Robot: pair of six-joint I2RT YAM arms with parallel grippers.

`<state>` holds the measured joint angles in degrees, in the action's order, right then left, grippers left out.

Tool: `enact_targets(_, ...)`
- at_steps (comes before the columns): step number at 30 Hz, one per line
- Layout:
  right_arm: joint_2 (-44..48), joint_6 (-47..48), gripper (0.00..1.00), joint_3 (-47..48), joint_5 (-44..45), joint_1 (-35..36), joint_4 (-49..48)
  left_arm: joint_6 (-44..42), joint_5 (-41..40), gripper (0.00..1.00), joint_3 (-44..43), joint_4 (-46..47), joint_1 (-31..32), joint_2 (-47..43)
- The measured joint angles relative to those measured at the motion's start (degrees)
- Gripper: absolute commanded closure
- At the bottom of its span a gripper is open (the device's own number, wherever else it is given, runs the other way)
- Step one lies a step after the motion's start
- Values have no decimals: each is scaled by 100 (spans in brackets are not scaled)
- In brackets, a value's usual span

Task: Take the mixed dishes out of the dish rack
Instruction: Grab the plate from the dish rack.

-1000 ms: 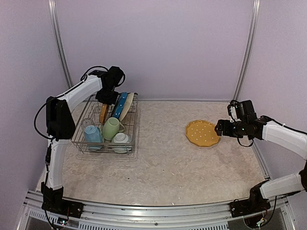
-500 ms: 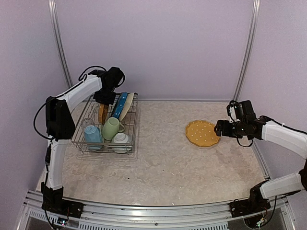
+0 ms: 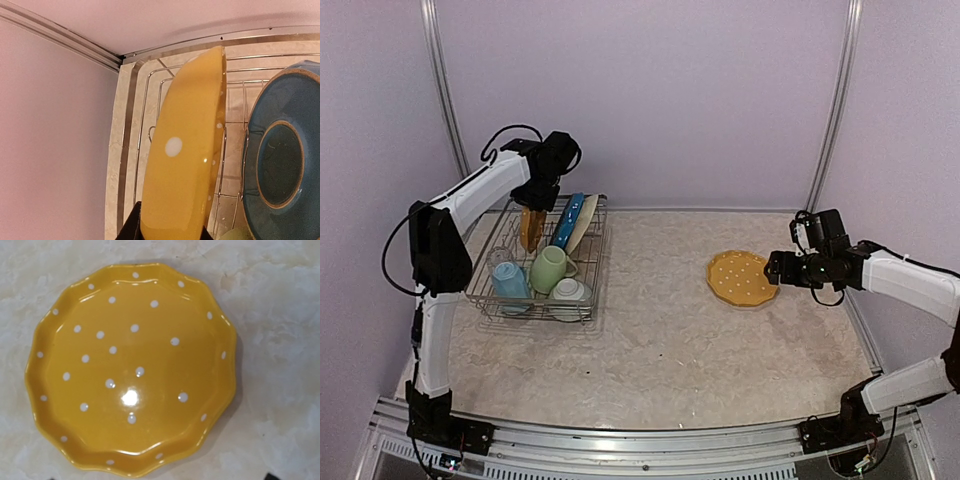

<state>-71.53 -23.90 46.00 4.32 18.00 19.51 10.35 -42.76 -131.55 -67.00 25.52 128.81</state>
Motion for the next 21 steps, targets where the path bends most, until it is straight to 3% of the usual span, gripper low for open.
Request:
enact_targets(11,-70,-2,13,2,0,0,-59,-586,-463,100,-17,173,216,-470)
enact_targets(21,-201,-13,13,39,-2,103,-94,-623,-549,100,-20,109,229,-879)
